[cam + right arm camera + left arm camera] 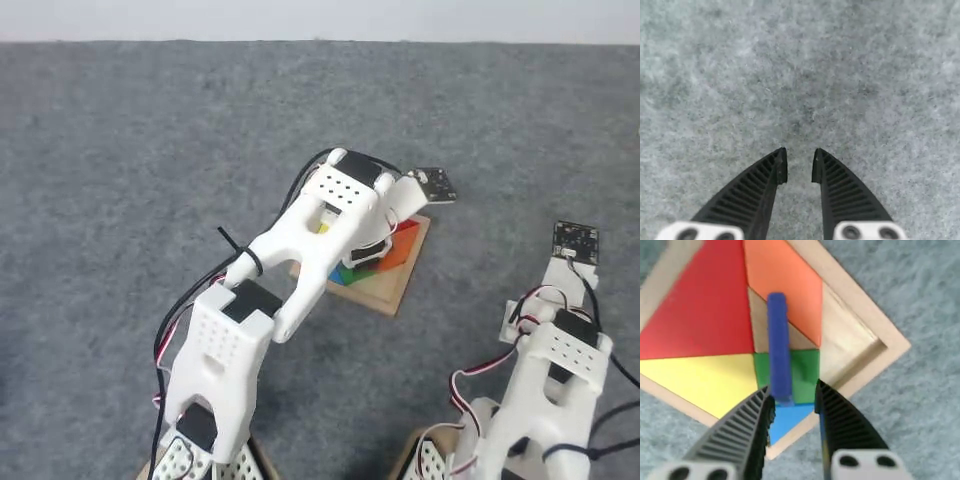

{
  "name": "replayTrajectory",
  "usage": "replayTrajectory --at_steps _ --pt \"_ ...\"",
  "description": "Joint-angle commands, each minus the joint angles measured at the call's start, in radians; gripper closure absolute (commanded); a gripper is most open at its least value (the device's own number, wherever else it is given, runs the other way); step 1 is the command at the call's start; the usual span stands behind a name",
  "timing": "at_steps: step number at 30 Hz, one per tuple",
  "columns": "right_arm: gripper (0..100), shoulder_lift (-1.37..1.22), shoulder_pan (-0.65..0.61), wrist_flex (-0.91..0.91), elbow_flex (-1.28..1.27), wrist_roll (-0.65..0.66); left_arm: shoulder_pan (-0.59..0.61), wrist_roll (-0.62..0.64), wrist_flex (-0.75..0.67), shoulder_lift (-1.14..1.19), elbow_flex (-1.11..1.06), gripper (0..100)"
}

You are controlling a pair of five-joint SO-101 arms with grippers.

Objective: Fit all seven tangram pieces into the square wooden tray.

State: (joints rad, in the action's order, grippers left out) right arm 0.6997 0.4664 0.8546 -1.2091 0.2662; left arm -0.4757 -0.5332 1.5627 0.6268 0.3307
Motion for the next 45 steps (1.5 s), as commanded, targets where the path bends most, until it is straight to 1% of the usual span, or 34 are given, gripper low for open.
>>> replayTrajectory --at_steps 1,7,16,19,24,29,34,39,41,45 --pt "90.8 0.022 -0.019 -0.001 0.060 0.009 0.008 -0.028 0.064 -0.017 0.070 86" --pt "90.8 0.022 -0.019 -0.001 0.060 0.009 0.021 -0.021 0.153 -0.017 0.213 86" --pt "90.8 0.022 -0.021 -0.001 0.060 0.009 0.094 -0.020 0.155 -0.008 0.337 86" --pt "90.8 0.022 -0.021 -0.001 0.060 0.009 0.097 -0.015 0.135 -0.003 0.326 86" --pt "90.8 0.022 -0.021 -0.001 0.060 0.009 0.094 0.014 0.023 -0.003 0.226 86" --pt "90.8 0.022 -0.021 -0.001 0.060 0.009 0.091 0.014 -0.031 -0.003 0.153 86" --pt "90.8 0.022 -0.021 -0.001 0.060 0.009 0.075 0.014 -0.025 -0.003 0.150 86" --pt "90.8 0.022 -0.021 -0.002 0.060 0.009 -0.003 0.018 0.005 -0.003 0.133 86" --pt "90.8 0.022 -0.021 -0.002 0.060 0.009 -0.028 0.040 0.005 -0.005 0.124 86" --pt "90.8 0.022 -0.021 -0.002 0.060 0.009 -0.041 0.051 0.006 -0.005 0.122 86"
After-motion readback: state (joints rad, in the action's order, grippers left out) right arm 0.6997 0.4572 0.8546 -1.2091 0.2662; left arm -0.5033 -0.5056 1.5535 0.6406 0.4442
